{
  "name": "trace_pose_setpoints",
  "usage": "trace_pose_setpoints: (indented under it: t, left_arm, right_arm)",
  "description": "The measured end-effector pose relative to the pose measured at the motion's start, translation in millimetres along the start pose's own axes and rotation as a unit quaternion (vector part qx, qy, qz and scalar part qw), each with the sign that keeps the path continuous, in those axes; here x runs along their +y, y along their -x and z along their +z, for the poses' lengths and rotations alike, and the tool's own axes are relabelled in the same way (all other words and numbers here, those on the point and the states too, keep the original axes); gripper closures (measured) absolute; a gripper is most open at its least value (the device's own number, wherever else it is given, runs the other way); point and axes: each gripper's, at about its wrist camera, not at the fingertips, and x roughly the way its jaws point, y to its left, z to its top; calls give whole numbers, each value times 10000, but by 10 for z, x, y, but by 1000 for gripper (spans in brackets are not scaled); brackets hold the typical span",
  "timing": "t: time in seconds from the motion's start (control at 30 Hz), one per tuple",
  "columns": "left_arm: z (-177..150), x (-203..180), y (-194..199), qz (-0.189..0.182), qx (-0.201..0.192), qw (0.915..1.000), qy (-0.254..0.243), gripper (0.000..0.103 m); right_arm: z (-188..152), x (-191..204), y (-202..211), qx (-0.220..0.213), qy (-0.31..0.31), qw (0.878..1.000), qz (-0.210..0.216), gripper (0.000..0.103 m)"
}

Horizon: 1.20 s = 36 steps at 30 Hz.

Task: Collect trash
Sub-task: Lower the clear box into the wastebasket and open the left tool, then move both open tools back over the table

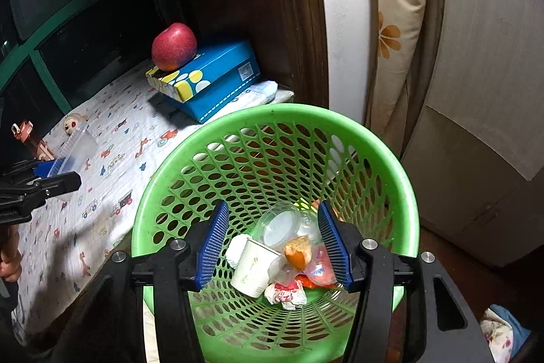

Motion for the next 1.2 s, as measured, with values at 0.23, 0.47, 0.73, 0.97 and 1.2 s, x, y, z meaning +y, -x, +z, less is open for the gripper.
trace_pose_setpoints:
  t: [0.23,0.47,0.73,0.97,1.2]
  left_arm:
    - [63,-366,-190,-195,180,9992,-283,44]
    - [88,-682,-447,-323,452,9973,-474,44]
    - [99,-946,-677,-364,680,9954,-561,43]
    - [94,-1005,-718,-364,712,9951,-573,35]
    - [80,-887,-593,-278,562,9972,-399,29]
  right_arm:
    - [-9,-121,246,-307,-223,9993,56,43]
    - [-47,-206,423,-498,-338,9982,60,36]
    - [-111,-294,462,-519,-488,9974,132,34]
    - [-144,-343,497,-548,-578,9967,155,33]
    - [-164,-298,510,-539,-585,9966,226,32]
